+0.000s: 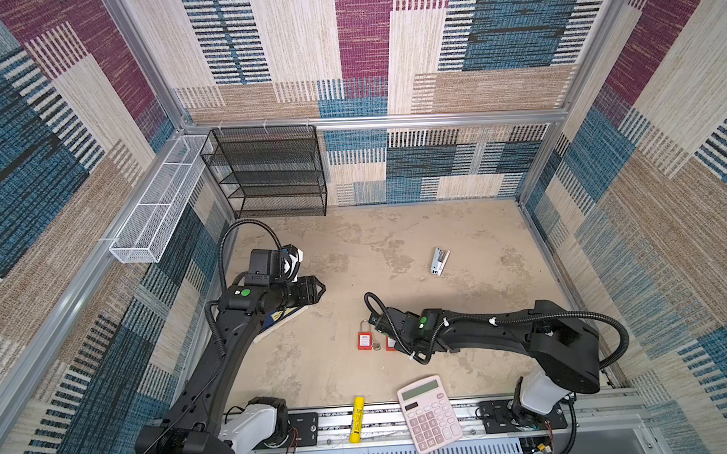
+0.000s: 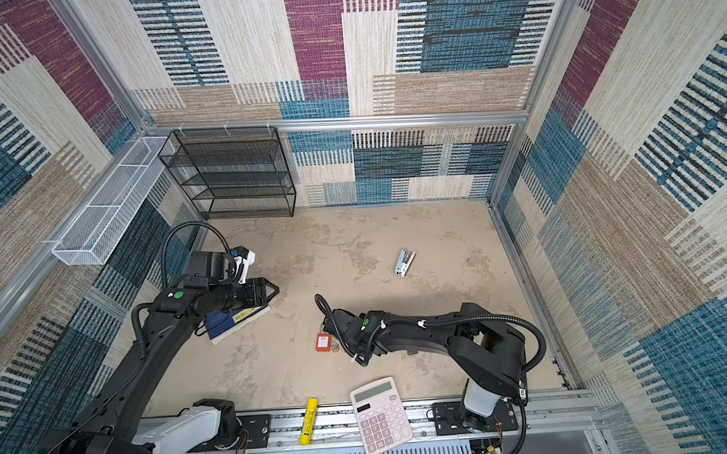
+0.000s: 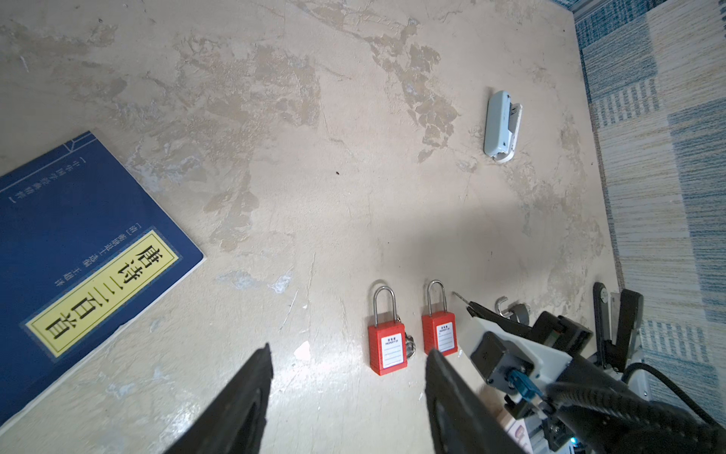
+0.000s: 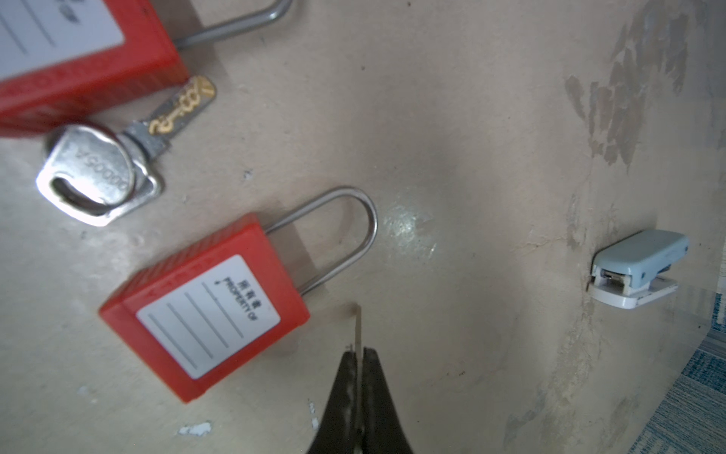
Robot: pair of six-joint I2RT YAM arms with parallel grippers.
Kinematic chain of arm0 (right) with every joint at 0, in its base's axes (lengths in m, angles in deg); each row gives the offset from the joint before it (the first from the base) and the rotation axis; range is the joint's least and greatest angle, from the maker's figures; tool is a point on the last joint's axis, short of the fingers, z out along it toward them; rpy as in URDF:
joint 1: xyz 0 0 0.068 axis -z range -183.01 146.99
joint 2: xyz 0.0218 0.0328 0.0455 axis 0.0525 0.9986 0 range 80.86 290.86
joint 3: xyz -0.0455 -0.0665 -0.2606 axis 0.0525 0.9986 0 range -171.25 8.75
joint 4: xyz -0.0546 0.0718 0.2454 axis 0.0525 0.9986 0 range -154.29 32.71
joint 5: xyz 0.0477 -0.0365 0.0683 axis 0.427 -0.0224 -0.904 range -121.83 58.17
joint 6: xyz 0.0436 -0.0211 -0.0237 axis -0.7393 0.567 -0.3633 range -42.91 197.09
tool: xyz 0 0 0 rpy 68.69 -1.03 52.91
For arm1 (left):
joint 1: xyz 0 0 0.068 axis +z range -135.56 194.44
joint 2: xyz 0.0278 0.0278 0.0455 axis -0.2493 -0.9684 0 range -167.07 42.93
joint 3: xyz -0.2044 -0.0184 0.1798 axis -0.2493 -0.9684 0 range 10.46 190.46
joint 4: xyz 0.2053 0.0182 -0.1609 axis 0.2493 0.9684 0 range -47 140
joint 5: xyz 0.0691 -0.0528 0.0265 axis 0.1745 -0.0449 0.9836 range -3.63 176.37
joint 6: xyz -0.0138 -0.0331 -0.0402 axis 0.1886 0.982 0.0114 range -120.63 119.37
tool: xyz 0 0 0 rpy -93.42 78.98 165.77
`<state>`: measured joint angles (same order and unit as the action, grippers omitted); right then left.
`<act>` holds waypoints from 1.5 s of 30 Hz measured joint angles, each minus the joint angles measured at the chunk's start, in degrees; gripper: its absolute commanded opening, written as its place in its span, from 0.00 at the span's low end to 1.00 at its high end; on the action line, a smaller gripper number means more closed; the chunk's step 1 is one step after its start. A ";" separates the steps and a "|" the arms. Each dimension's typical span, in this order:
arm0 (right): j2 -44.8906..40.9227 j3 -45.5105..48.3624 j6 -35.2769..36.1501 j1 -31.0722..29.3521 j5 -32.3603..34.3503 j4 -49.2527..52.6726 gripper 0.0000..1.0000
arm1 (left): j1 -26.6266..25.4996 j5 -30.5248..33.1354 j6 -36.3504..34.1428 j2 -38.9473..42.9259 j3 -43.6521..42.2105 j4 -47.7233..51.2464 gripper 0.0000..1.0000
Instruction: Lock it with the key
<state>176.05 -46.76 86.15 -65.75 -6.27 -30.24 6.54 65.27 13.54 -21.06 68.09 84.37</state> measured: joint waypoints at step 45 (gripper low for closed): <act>-1.62 -1.68 -6.19 5.86 -5.46 1.97 0.19 | -0.50 0.46 -0.70 0.70 -0.37 0.04 0.72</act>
<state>174.44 -48.44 79.97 -59.89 -11.73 -28.28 6.03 65.73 12.84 -20.36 67.71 84.41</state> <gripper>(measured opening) 0.195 0.722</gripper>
